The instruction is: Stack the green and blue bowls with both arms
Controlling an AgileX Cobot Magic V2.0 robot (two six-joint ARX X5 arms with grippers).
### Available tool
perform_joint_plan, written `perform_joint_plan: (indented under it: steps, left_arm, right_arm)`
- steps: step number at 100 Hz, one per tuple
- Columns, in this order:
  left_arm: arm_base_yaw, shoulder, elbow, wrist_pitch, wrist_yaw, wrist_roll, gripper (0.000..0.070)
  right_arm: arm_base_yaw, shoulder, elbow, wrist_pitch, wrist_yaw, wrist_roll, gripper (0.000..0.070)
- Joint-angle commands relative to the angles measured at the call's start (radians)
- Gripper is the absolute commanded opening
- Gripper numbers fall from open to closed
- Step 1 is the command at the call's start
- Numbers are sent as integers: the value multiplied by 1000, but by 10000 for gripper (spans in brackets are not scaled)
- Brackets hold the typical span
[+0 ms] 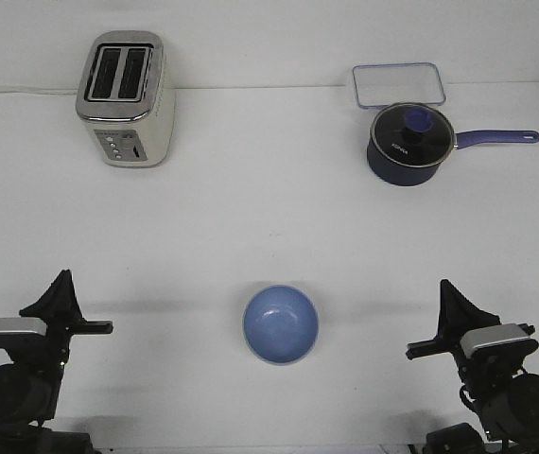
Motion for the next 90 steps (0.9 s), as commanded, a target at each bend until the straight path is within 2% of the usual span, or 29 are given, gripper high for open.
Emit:
perform_joint_plan:
  steps: [1, 16, 38, 52, 90]
  left_arm:
    - [29, -51, -61, 48, 43, 21, 15]
    - [71, -195, -213, 81, 109, 14, 15]
    - [70, -240, -333, 146, 108, -11, 15]
    - [68, -240, -333, 128, 109, -69, 15]
    - [68, -240, -333, 127, 108, -68, 15]
  right_arm:
    - [1, -3, 4, 10, 0, 4, 0]
    - [1, -3, 4, 10, 0, 4, 0]
    - [1, -3, 4, 11, 0, 4, 0]
    - [1, -3, 4, 11, 0, 4, 0]
    - [1, -3, 4, 11, 0, 3, 0]
